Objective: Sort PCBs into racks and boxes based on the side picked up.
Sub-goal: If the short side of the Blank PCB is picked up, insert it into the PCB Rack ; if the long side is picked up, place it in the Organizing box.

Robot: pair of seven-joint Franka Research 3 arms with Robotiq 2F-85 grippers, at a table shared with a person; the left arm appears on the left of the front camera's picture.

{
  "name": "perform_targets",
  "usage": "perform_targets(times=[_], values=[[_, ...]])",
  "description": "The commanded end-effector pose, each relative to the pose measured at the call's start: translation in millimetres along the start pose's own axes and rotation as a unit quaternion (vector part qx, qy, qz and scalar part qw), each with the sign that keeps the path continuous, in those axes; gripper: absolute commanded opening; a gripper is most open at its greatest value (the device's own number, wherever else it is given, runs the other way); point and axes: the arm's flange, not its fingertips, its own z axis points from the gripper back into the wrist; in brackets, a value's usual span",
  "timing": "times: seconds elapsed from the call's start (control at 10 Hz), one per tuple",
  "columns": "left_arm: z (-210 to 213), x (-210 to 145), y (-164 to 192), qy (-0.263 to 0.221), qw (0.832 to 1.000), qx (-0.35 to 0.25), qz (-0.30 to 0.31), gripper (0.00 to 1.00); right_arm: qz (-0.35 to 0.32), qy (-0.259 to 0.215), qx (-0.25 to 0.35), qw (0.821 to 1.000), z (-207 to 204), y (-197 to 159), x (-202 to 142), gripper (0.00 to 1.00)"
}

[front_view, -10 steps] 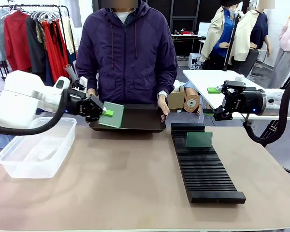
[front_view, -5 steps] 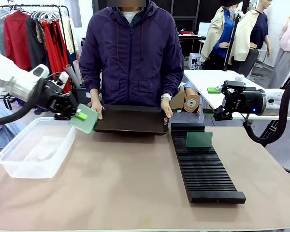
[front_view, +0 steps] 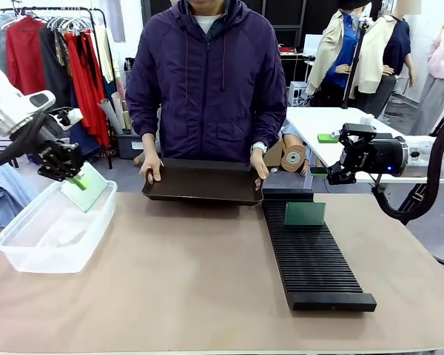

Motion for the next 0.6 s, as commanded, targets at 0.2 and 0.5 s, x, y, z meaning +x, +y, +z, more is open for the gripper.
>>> perform_targets(times=[0.2,0.5], values=[[29,24,31,0.011,0.999,0.046,0.011,0.00,0.007,0.002,0.002,1.000,-1,2,0,1.00],[22,32,51,0.002,0.997,0.072,0.014,0.00,0.007,0.002,0.002,1.000,-1,2,0,1.00]])
